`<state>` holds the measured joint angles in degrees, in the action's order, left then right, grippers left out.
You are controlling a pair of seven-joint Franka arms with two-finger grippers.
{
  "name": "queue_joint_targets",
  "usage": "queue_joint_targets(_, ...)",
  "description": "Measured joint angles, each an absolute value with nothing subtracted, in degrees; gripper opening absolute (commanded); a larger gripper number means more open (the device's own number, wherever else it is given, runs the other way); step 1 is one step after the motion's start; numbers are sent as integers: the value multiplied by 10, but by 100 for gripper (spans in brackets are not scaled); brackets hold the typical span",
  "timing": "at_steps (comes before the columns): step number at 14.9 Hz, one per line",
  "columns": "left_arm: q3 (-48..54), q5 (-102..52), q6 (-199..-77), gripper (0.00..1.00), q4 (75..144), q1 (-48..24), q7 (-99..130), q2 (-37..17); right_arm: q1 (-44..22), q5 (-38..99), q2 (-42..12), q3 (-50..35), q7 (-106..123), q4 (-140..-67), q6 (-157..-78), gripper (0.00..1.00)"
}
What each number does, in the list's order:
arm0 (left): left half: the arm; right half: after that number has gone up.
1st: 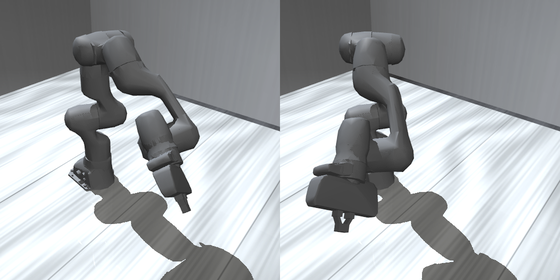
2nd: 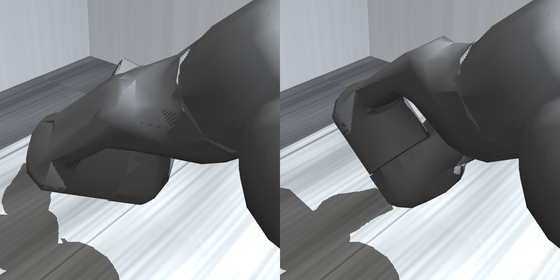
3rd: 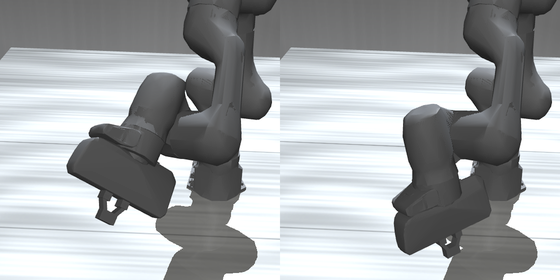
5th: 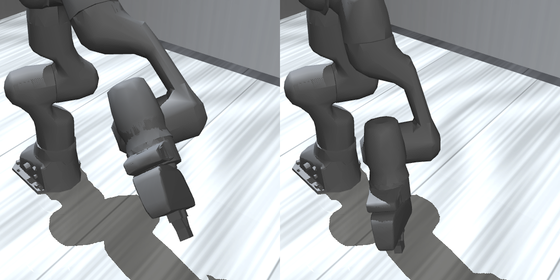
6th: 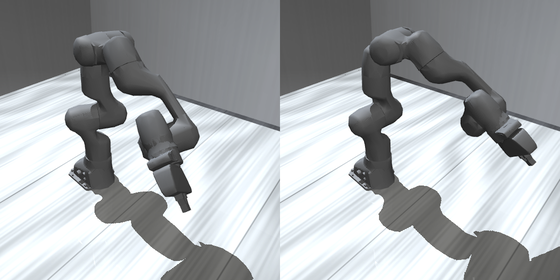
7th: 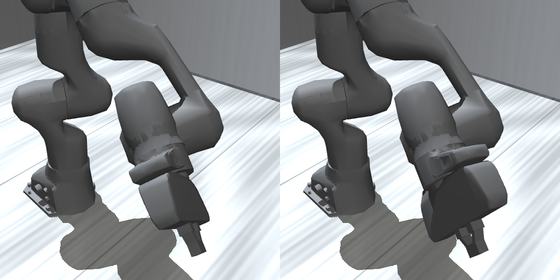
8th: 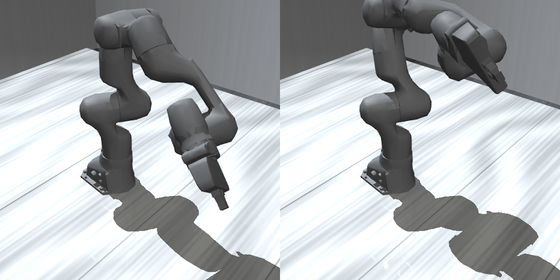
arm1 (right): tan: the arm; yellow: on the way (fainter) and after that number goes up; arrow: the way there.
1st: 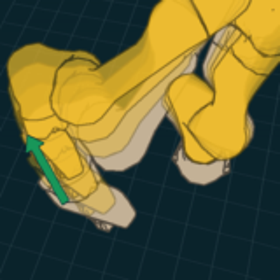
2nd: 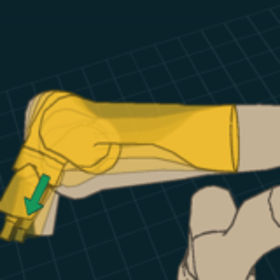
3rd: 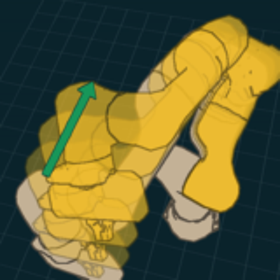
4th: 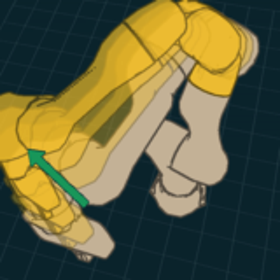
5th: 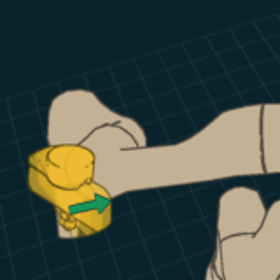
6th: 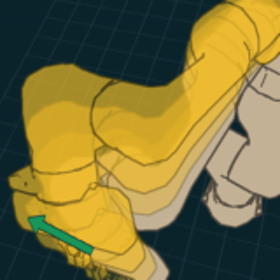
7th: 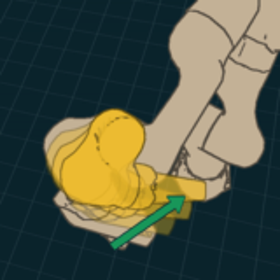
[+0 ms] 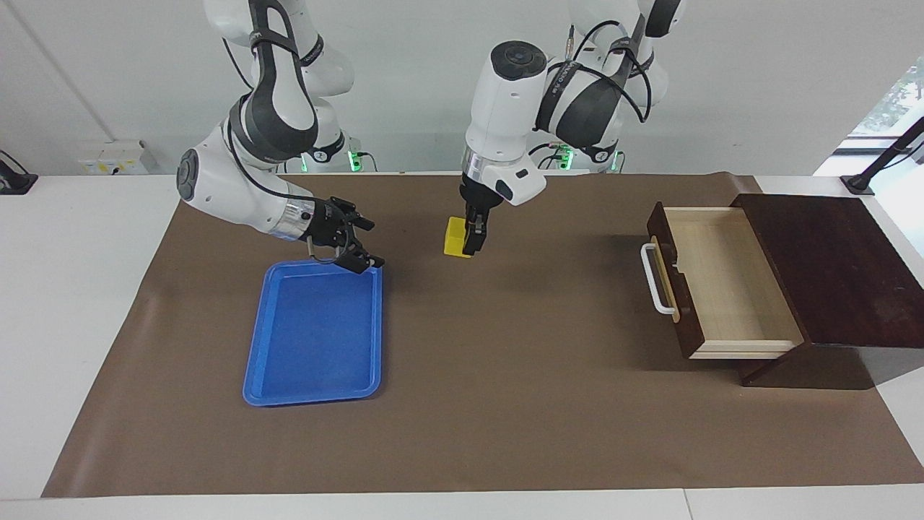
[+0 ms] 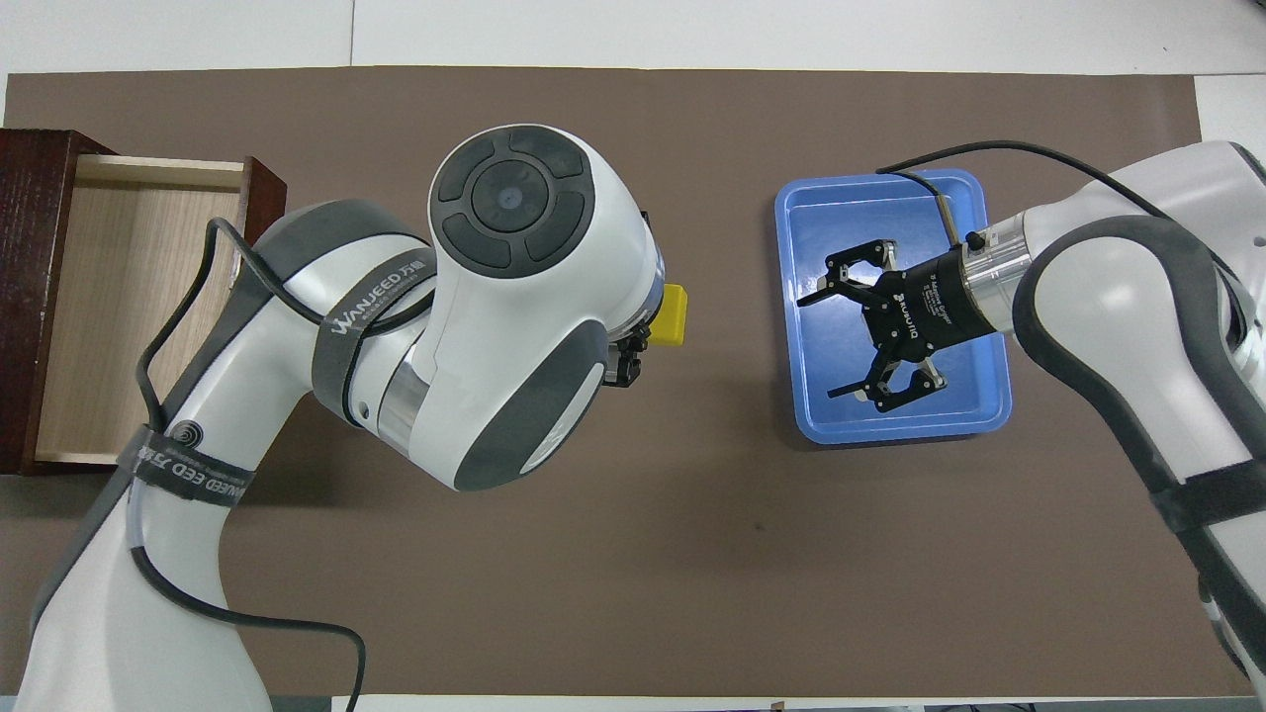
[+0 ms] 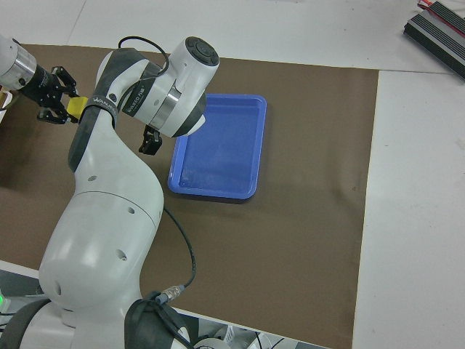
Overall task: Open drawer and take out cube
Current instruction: 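Hand the yellow cube from the left gripper to the right gripper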
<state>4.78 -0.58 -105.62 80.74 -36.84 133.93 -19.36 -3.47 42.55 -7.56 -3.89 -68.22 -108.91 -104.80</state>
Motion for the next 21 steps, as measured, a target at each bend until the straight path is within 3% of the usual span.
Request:
queue_joint_targets(7, 48, 11, -1050, 0, 806, -404, 1416, -222, -84, 500, -99, -40, -731, -1094, -1093, 100)
queue_joint_targets(12, 49, 11, -1051, 0, 806, -410, 1429, -222, -88, 525, -144, -42, -724, -1080, -1063, 100)
queue_joint_targets(21, 48, 12, -1056, 0, 806, -410, 1432, -222, -116, 527, -148, -43, -676, -1057, -1048, 100)
